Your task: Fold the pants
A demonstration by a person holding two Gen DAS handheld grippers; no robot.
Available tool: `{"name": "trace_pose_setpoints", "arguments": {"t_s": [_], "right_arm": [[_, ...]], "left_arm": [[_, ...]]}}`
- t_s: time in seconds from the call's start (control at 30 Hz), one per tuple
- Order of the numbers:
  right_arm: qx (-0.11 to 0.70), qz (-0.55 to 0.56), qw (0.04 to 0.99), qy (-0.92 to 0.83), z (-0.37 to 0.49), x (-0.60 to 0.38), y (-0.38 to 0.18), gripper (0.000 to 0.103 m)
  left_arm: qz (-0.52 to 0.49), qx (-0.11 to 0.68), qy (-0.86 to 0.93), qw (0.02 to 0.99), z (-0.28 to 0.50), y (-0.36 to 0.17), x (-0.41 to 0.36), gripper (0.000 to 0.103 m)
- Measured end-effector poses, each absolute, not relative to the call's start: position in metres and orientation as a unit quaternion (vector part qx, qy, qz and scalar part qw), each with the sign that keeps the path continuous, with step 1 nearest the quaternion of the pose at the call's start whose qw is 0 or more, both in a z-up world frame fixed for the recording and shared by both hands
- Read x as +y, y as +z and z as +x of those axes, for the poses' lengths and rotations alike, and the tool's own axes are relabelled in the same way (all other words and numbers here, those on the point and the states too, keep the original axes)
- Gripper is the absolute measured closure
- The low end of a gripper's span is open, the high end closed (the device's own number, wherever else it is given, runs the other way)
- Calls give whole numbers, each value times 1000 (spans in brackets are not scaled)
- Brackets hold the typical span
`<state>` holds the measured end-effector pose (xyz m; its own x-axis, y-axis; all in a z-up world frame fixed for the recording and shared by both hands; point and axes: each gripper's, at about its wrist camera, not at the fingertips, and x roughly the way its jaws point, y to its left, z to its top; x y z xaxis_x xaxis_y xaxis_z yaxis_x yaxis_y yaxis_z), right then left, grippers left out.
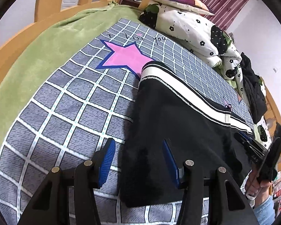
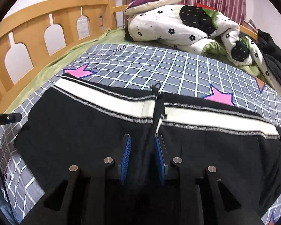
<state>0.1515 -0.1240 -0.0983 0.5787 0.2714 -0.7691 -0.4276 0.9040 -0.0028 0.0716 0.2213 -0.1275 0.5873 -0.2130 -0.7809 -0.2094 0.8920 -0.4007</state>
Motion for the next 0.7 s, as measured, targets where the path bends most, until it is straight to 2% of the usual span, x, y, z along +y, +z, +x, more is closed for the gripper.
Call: {"name": "trace_pose_setpoints", "arguments": {"t_s": [0.17, 0.23, 0.27, 0.3, 0.37, 0.47, 0.57, 0.6, 0.7], "right_arm": [[433, -151, 868, 192, 173, -103, -119, 77], [442, -169, 861, 185, 177, -99, -130, 74], [443, -177, 861, 178, 179, -98, -136, 79], [437, -176, 866, 171, 178, -99, -137, 93], [428, -144, 874, 178, 179, -109, -126, 97], [406, -22, 891, 200, 185, -144, -96, 98], [424, -33, 890, 165, 194, -148, -106, 102], [427, -49, 890, 149, 195, -147, -111, 100], [454, -7, 877, 156, 193, -153, -122, 99]], "left_arm": [[-245, 455, -2, 856, 81, -130, 226, 54], [-243, 454, 6, 857, 84, -132, 227, 54], [-245, 456, 7, 856, 85, -133, 228, 54], [-246, 458, 4, 854, 87, -134, 228, 54], [-245, 460, 2, 854, 89, -135, 228, 54], [-237, 458, 1, 857, 89, -134, 224, 54], [-222, 462, -7, 859, 90, -134, 213, 54], [-217, 465, -10, 858, 90, -134, 209, 54], [-196, 465, -8, 864, 88, -133, 199, 54]]}}
